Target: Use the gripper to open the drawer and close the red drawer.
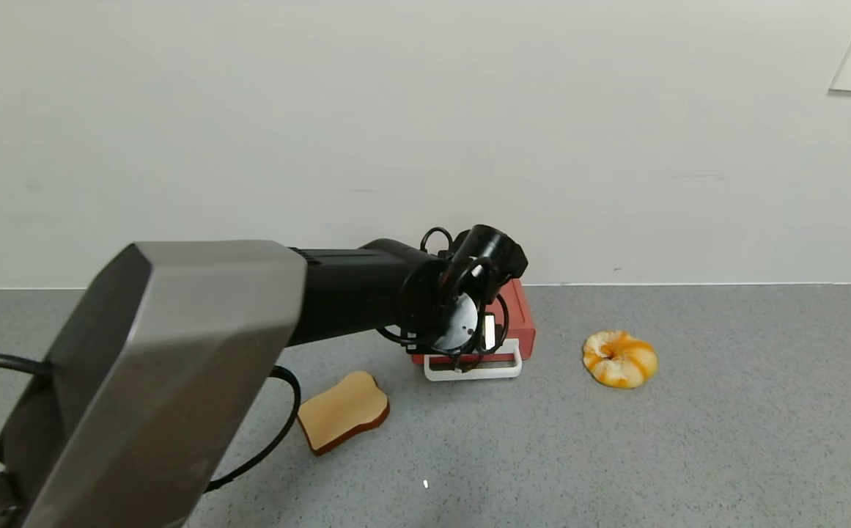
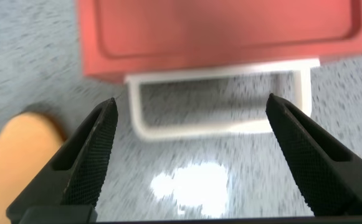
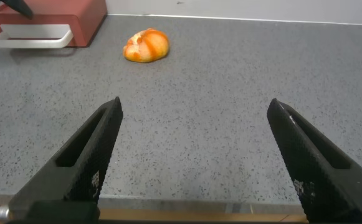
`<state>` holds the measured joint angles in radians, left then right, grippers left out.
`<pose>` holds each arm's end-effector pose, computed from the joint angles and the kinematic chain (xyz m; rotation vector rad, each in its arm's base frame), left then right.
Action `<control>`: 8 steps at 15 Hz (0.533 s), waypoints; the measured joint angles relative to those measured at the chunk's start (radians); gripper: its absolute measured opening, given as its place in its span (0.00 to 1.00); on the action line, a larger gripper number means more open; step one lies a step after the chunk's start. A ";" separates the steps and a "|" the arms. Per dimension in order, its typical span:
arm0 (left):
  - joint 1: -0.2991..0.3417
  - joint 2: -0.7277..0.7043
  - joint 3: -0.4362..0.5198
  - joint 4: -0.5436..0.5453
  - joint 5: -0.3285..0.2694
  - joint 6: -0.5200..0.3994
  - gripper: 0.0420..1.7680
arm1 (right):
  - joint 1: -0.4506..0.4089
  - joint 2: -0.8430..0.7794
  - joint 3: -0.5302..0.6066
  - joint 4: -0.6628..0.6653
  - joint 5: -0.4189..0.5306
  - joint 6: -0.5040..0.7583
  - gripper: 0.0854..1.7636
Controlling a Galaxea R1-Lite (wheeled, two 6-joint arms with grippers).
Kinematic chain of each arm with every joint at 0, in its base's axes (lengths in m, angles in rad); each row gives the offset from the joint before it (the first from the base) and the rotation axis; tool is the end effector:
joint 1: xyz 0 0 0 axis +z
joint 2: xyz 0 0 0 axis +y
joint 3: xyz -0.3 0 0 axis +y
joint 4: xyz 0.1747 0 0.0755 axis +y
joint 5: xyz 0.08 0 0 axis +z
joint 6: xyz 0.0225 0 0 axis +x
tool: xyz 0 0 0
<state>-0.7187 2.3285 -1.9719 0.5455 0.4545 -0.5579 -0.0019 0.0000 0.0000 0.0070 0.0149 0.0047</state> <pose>0.3515 -0.2944 0.1491 -0.0281 0.7832 -0.0287 -0.0228 0.0004 0.0748 0.0048 0.0070 0.0130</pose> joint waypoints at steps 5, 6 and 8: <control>0.027 -0.226 0.054 0.121 -0.011 0.012 0.97 | 0.001 0.000 0.000 -0.001 0.000 0.000 0.97; 0.041 -0.288 0.073 0.130 -0.013 0.026 0.97 | 0.001 0.000 0.000 -0.001 0.000 0.000 0.97; 0.082 -0.411 0.117 0.141 -0.020 0.064 0.97 | 0.000 0.000 0.000 -0.001 0.000 0.000 0.97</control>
<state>-0.6368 1.9170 -1.8545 0.6870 0.4347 -0.4940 -0.0017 0.0000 0.0000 0.0062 0.0153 0.0043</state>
